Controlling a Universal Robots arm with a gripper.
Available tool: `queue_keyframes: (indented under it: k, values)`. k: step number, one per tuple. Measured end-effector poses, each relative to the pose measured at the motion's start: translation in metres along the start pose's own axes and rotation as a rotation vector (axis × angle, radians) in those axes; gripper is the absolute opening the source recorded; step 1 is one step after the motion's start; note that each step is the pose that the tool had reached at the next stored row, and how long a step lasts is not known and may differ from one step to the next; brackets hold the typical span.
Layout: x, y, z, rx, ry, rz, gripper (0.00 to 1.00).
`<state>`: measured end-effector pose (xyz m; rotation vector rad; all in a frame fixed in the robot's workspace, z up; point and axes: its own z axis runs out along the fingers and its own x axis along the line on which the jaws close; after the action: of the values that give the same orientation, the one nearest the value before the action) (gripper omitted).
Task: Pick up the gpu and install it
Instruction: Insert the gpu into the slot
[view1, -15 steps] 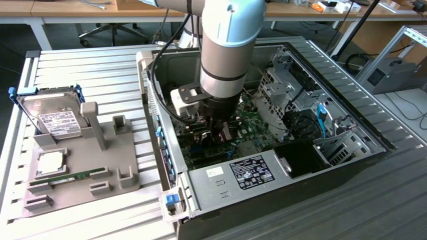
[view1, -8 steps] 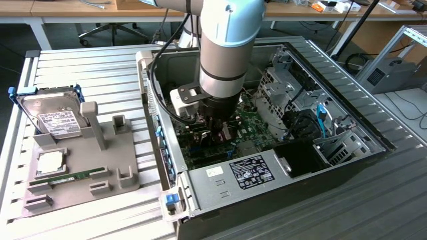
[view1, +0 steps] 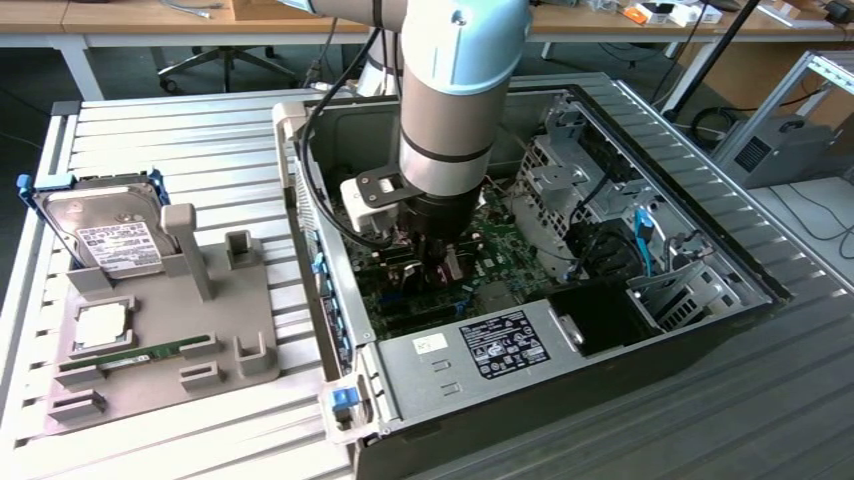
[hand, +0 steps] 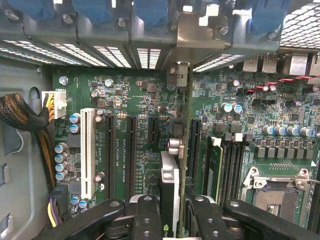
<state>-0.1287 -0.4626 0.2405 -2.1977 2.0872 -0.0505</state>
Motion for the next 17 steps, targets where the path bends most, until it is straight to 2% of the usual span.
queue_keyframes:
  k: [17]
  values:
    - [0.0, 0.0, 0.0, 0.0006, 0.0001, 0.0, 0.27]
